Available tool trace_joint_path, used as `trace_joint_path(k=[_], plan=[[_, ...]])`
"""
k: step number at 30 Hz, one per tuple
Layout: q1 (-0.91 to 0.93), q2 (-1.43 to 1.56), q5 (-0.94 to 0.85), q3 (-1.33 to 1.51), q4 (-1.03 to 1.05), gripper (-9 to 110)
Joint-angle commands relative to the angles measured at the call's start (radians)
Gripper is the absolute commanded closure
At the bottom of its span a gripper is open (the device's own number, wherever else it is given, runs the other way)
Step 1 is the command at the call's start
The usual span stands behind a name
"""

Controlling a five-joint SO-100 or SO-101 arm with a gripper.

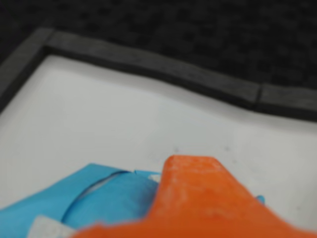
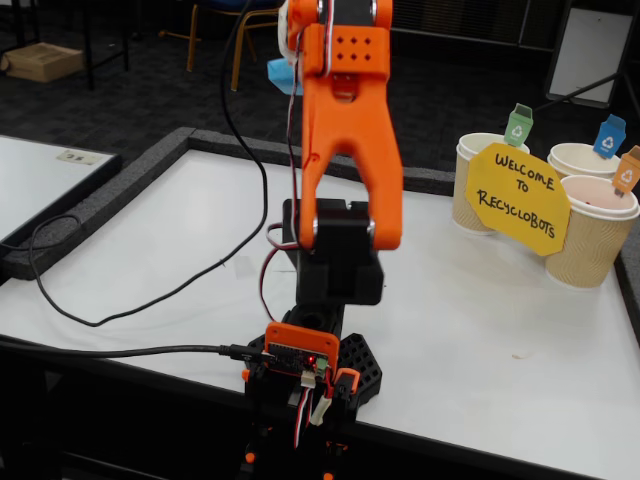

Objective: Sort rubbish by color.

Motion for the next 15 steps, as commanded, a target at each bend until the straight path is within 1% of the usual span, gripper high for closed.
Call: trace_joint_path(k=[1,4,8,15], plan=[[0.109,0.046,-0.107,0.026,-0.078,101],[0.213,0.086,-0.123,0.086,-0.101,101],[0.305,0.155,-0.137,0.152,-0.123,101],[0.469,0.169,-0.144,0.167,-0.132,101]])
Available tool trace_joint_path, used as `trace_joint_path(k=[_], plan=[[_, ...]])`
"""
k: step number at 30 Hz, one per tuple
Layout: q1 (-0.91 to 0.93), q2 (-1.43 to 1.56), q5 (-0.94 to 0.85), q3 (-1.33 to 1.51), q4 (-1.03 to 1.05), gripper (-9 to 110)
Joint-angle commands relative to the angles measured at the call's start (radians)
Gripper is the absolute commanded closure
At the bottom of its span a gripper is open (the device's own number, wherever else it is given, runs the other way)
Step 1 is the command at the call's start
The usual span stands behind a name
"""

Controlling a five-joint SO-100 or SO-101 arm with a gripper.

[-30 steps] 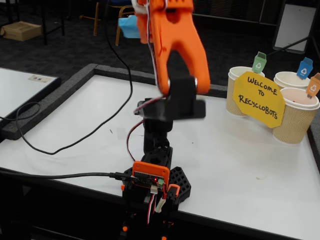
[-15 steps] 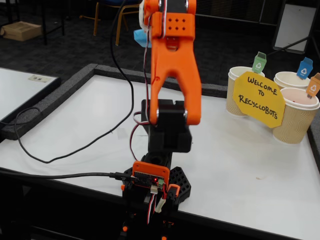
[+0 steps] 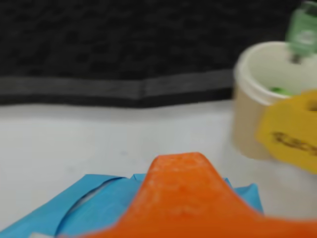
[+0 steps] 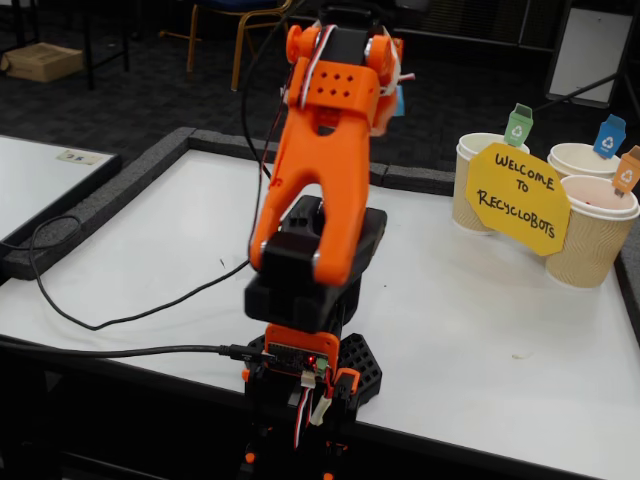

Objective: Sort rubbish by color.

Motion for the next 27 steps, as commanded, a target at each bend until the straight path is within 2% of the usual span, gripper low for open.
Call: trace_joint_path(k=[1,22,27], plan=[[0.114,0.006,-0.020,-0.025,-0.048,101],[0.491,0.054,-0.020,-0.021,-0.046,101],[0.506,0.054,-0.020,-0.015,-0.043,101]])
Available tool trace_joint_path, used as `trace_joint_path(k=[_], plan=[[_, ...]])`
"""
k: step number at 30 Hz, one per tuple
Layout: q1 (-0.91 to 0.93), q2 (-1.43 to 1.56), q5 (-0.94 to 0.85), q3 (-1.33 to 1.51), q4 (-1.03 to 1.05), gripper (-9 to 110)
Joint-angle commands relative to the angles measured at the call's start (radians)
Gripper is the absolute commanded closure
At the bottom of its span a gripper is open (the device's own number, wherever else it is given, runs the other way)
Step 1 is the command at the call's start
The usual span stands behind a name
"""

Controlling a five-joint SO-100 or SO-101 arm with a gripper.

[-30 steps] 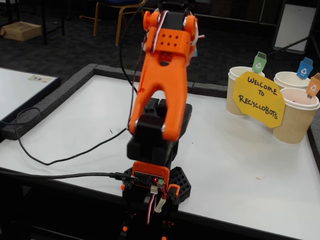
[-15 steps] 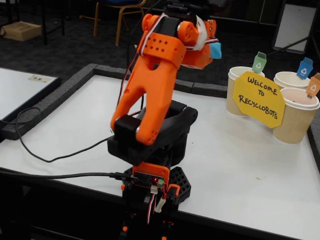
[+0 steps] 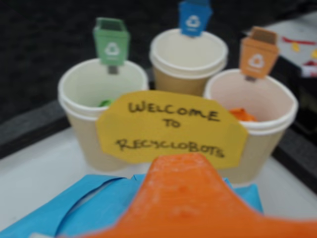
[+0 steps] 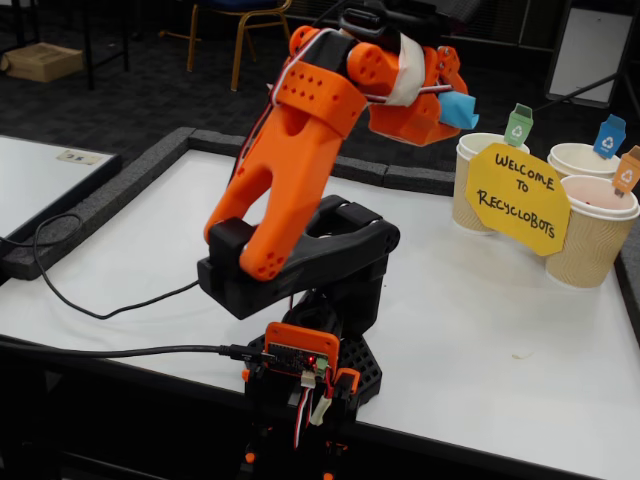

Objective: Sort rubbish by color.

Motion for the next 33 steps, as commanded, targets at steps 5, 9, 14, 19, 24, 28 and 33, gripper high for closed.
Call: trace_joint_path(k=[5,9,14,19,24,28,33], plan=[[0.031,0.052,-0.025,0.011,-0.025,101],[-0.012,0.078,-0.035,0.020,-0.021,101],[-0.072,0.078,-0.035,0.023,-0.025,101],[-0.133,0.074,-0.035,0.012,-0.025,101],[-0.218,-0.035,-0.035,-0.038,-0.043,101],[-0.238,-0.244,-0.035,-0.137,-0.104,101],[-0.210,-0.465,-0.035,-0.272,-0.229,101]])
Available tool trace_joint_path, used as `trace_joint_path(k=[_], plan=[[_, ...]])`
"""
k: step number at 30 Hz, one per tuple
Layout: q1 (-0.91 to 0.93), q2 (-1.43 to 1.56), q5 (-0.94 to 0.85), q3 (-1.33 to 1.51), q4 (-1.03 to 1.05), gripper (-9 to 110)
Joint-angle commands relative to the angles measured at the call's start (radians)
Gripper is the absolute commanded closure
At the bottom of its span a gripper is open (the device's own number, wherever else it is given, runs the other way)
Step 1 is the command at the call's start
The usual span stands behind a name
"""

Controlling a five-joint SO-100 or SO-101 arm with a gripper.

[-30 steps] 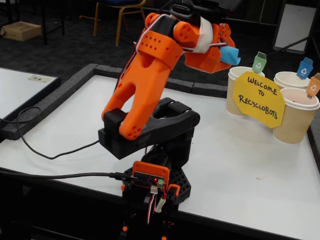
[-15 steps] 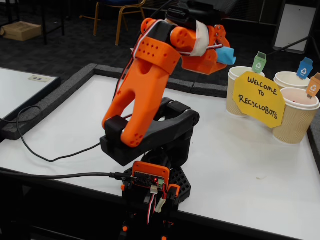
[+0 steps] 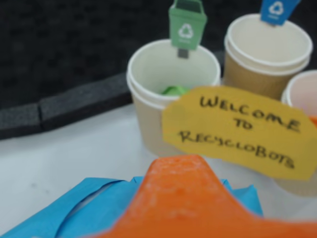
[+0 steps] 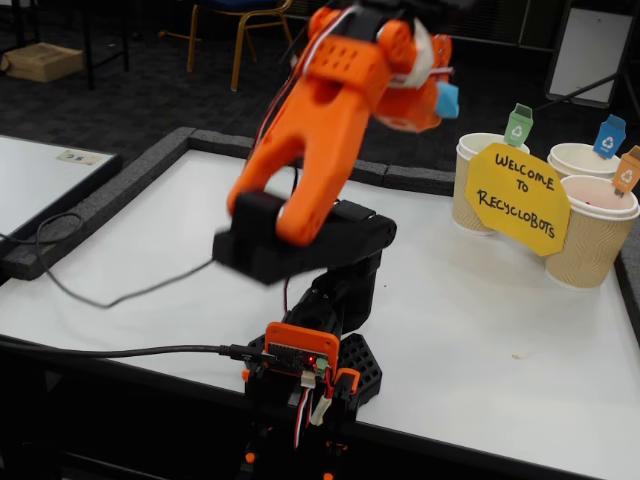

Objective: Sort rubbish by color.

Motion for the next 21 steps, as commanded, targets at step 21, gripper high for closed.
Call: trace_joint_path(k=[21], plan=[[0.084,-1.068,-0.021,-0.749,-0.325,101]])
